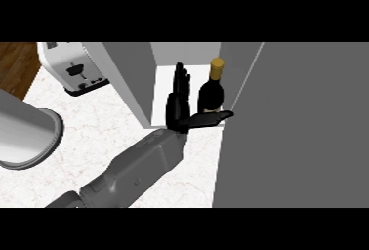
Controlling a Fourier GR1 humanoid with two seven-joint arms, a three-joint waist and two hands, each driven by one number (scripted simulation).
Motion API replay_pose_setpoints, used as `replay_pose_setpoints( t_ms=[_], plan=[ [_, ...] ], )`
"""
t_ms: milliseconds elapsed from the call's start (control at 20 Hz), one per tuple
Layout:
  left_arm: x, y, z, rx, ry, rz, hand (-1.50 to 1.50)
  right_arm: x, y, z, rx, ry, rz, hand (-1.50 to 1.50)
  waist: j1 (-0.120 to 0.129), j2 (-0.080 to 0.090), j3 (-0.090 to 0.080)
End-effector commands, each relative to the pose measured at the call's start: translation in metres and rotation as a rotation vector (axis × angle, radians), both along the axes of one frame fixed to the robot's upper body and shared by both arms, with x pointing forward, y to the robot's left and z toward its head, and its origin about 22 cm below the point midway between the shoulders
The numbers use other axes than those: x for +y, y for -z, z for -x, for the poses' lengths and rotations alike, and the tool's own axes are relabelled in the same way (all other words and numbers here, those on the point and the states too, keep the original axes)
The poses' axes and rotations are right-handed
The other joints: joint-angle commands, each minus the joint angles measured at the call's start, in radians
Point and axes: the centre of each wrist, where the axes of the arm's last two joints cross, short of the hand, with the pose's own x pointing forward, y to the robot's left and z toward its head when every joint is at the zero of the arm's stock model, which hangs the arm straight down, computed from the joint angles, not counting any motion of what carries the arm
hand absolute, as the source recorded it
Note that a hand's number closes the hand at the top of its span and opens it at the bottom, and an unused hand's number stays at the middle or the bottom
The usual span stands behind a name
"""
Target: Pick up the wine, place it into the cabinet and close the cabinet
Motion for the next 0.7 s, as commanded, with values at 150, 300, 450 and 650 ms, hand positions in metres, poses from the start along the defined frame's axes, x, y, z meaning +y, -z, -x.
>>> replay_pose_setpoints(
  t_ms=[150, 300, 450, 650],
  plan=[
    [0.012, 0.018, 0.022, -0.040, 0.009, 0.004, -1.50, -0.003, -0.006, -0.010, -0.007, 0.034, -0.006, -1.50, 0.031, -0.006, 0.000],
    [0.009, 0.020, 0.034, -0.063, 0.043, -0.016, -1.50, -0.012, -0.003, 0.002, -0.007, 0.028, 0.016, -1.50, 0.028, -0.007, 0.000],
    [0.013, 0.024, 0.048, -0.065, 0.058, 0.005, -1.50, 0.008, 0.013, -0.014, 0.006, 0.034, -0.017, -1.50, 0.033, -0.006, 0.000],
    [0.022, 0.007, 0.057, -0.090, 0.125, 0.021, -1.50, -0.008, 0.005, -0.008, 0.003, 0.043, 0.030, -1.50, 0.033, -0.007, 0.000]
  ],
)
